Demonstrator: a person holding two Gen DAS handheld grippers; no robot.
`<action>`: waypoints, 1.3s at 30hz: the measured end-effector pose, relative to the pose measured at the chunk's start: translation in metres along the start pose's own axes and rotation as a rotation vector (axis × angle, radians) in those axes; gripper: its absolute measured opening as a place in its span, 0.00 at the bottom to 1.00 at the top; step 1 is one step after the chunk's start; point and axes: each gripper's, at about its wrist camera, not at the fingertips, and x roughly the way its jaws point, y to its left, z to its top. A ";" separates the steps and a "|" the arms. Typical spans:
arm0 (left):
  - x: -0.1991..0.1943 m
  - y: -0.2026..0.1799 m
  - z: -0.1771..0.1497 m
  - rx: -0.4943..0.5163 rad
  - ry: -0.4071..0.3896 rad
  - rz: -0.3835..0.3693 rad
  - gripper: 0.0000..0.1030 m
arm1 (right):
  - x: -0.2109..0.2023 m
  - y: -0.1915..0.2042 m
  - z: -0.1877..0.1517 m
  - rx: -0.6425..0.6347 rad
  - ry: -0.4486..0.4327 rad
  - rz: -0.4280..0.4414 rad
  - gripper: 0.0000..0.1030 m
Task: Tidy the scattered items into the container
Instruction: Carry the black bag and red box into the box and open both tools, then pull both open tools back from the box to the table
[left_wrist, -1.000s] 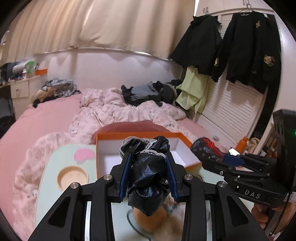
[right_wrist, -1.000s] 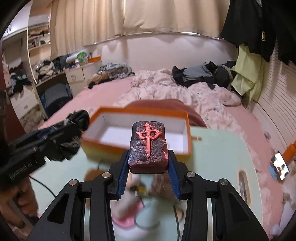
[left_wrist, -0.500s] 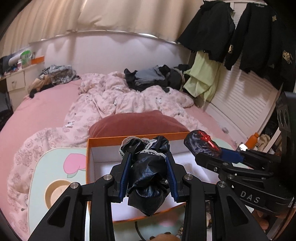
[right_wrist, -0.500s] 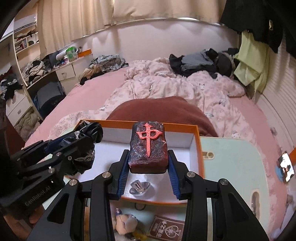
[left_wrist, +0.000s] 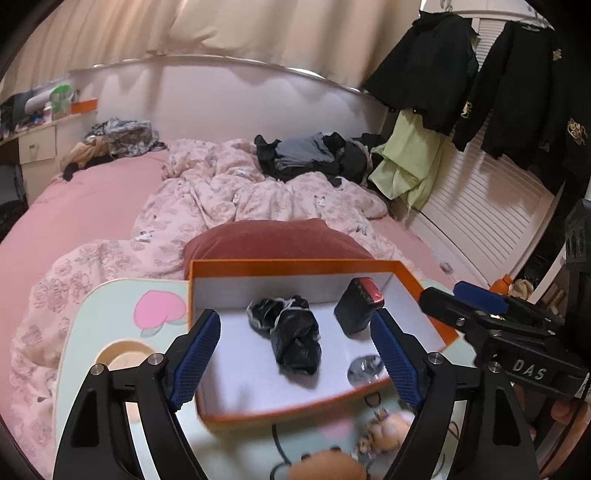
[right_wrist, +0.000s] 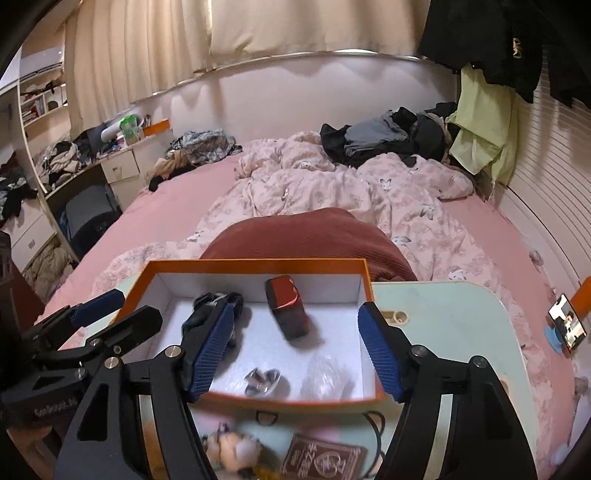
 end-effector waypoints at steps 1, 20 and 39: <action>-0.007 -0.001 -0.004 0.004 -0.002 0.005 0.85 | -0.008 -0.001 -0.004 0.004 -0.009 0.005 0.68; -0.046 -0.016 -0.129 0.036 0.142 0.102 0.91 | -0.060 -0.017 -0.129 0.003 0.059 -0.050 0.68; -0.033 -0.029 -0.143 0.174 0.179 0.184 1.00 | -0.027 -0.011 -0.149 -0.048 0.168 -0.104 1.00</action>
